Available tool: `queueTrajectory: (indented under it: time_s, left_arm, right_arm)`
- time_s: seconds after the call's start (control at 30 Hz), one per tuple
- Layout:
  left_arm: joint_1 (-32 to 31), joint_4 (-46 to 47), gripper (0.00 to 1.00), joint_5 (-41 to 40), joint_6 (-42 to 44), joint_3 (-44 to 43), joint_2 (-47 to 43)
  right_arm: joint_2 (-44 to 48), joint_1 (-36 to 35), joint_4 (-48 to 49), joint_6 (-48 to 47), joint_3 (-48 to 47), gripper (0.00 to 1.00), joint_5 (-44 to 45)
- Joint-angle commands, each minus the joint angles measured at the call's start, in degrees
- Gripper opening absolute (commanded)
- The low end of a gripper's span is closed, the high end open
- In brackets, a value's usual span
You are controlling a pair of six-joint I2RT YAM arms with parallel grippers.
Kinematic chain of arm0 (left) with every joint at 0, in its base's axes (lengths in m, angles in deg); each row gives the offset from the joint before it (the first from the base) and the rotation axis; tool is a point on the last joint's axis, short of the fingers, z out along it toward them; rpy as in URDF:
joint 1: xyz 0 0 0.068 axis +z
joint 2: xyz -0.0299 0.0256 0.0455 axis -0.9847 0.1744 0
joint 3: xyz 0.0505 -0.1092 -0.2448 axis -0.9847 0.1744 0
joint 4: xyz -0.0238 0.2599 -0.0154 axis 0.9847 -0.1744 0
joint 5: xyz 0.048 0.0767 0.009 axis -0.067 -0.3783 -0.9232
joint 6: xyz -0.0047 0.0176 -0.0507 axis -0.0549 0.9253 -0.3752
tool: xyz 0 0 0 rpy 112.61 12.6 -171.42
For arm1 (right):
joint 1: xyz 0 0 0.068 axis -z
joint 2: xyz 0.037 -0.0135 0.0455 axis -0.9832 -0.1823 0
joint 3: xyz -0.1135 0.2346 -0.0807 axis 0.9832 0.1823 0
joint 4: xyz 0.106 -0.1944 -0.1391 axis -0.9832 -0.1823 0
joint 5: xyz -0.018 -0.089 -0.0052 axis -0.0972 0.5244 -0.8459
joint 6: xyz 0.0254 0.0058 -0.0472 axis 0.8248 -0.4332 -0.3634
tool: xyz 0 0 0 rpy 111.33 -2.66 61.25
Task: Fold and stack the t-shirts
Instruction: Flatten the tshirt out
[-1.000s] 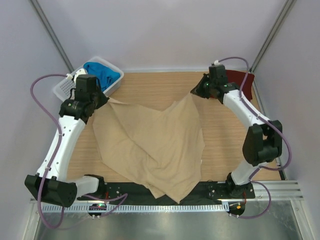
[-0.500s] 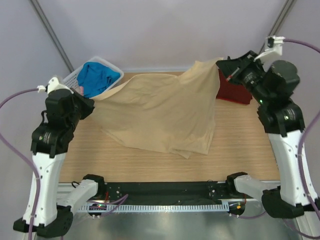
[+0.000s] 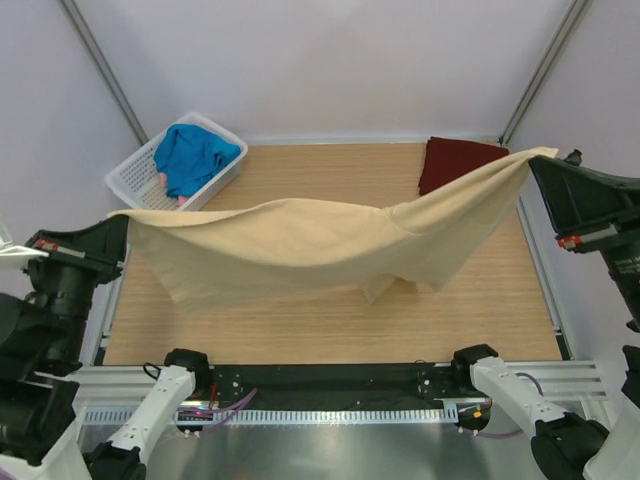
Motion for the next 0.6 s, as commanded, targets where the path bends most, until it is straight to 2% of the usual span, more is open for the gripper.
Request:
queueTrajectory:
  time_s: [0.0,0.17,0.23,0.33,0.57]
  left_arm:
    - [0.3,0.9,0.01,0.8,2.4,-5.7,0.3]
    - [0.4,1.4,0.00,0.8,2.5,-11.9,1.6]
    - [0.3,2.0,0.01,0.7,2.5,-12.2,2.2]
    - [0.4,2.6,0.00,-0.9,2.7,-10.4,3.4]
    - [0.4,10.1,0.01,-2.4,1.8,6.7,10.1]
  right_arm:
    - [-1.8,0.2,0.7,1.7,-6.7,0.01,-1.3]
    - [-4.4,0.2,2.3,5.5,-15.2,0.01,-2.7]
    - [-4.9,0.2,4.1,6.8,-14.8,0.01,-2.5]
    - [-4.2,0.3,8.4,6.3,-7.9,0.01,-0.5]
    - [-7.1,0.2,20.7,5.5,17.6,0.01,5.1]
